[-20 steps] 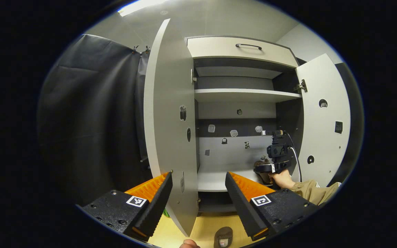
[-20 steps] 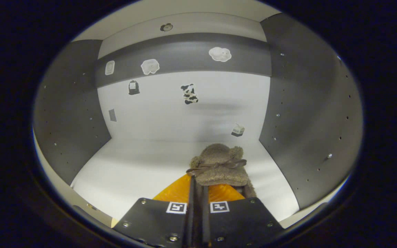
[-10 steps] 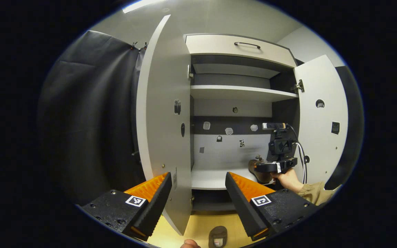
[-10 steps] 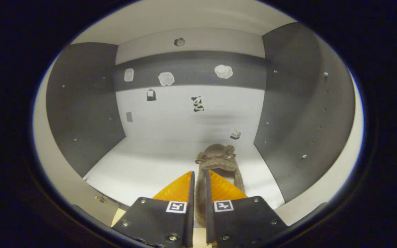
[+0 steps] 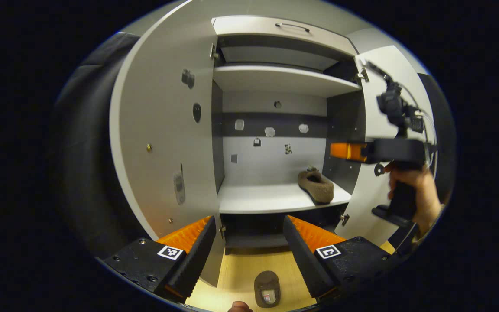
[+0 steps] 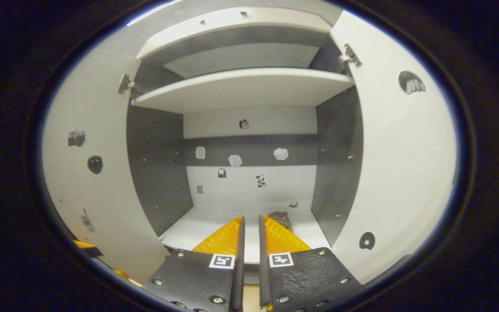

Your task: Grab one shoe with the right hand and put it into the shoe cabinet, grab the other shoe with the left hand and put it into the shoe cabinet; then close the right door with the right hand and the left door with the left hand.

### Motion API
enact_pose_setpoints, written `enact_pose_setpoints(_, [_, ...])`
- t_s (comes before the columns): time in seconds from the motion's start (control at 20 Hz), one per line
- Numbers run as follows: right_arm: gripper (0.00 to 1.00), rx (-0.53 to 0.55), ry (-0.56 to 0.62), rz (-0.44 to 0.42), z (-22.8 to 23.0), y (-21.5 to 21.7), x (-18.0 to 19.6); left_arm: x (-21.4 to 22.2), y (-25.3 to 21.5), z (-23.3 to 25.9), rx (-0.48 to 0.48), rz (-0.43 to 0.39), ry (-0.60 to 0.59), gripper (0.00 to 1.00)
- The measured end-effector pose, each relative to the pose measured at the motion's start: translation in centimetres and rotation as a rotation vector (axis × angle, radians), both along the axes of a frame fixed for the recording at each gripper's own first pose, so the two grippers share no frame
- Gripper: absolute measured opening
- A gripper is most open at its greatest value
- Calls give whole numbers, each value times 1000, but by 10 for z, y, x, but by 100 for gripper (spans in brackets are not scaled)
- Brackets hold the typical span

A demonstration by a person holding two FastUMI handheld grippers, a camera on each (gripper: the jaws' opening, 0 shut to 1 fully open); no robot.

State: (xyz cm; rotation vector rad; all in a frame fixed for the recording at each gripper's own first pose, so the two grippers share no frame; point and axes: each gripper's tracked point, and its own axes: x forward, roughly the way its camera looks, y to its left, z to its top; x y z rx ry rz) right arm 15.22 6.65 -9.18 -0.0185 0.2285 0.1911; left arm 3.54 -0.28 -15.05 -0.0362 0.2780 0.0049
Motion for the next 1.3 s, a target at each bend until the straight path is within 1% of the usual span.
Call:
enact_pose_setpoints(0.2, [14, 7, -82, -28, 32, -10, -30, 3, -7, -77, -21, -38, 139, 96])
enact_pose_setpoints(0.25, [11, 12, -98, -32, 42, -13, -39, 2, -9, -96, -29, -45, 171, 96])
enact_pose_setpoints(0.3, [14, 19, -115, -39, 52, -16, -47, 1, -9, -116, -38, -54, 207, 96])
enact_pose_setpoints(0.35, [11, 24, -132, -48, 61, -20, -54, 0, -10, -137, -43, -59, 246, 96])
enact_pose_setpoints(0.4, [15, 30, -147, -57, 68, -25, -60, -4, -10, -158, -44, -63, 290, 97])
enact_pose_setpoints(0.5, [21, 41, -168, -69, 82, -32, -70, -9, -6, -195, -45, -76, 367, 98])
enact_pose_setpoints(0.55, [28, 46, -178, -78, 89, -37, -78, -10, -5, -210, -49, -90, 402, 99])
enact_pose_setpoints(0.6, [30, 49, -191, -83, 95, -42, -83, -10, -3, -227, -49, -98, 431, 98])
enact_pose_setpoints(0.65, [36, 49, -196, -90, 99, -46, -88, -14, -2, -244, -49, -109, 470, 99])
enact_pose_setpoints(0.7, [42, 49, -202, -100, 101, -51, -90, -18, -3, -258, -50, -119, 498, 99])
enact_pose_setpoints(0.75, [37, 51, -207, -109, 105, -54, -93, -18, -2, -270, -52, -130, 526, 99])
enact_pose_setpoints(0.8, [45, 53, -210, -119, 107, -59, -95, -22, -2, -279, -59, -145, 550, 99])
enact_pose_setpoints(0.85, [46, 54, -215, -129, 110, -64, -97, -29, -1, -289, -62, -158, 579, 99])
enact_pose_setpoints(1.0, [46, 51, -228, -157, 116, -74, -103, -42, -2, -321, -62, -182, 654, 99])
enact_pose_setpoints(1.05, [41, 48, -231, -166, 118, -77, -105, -46, -2, -331, -63, -185, 673, 99])
enact_pose_setpoints(1.1, [46, 43, -235, -175, 119, -81, -106, -49, -1, -340, -63, -183, 691, 99])
enact_pose_setpoints(1.3, [46, 18, -229, -213, 119, -95, -111, -45, 5, -369, -76, -169, 707, 98])
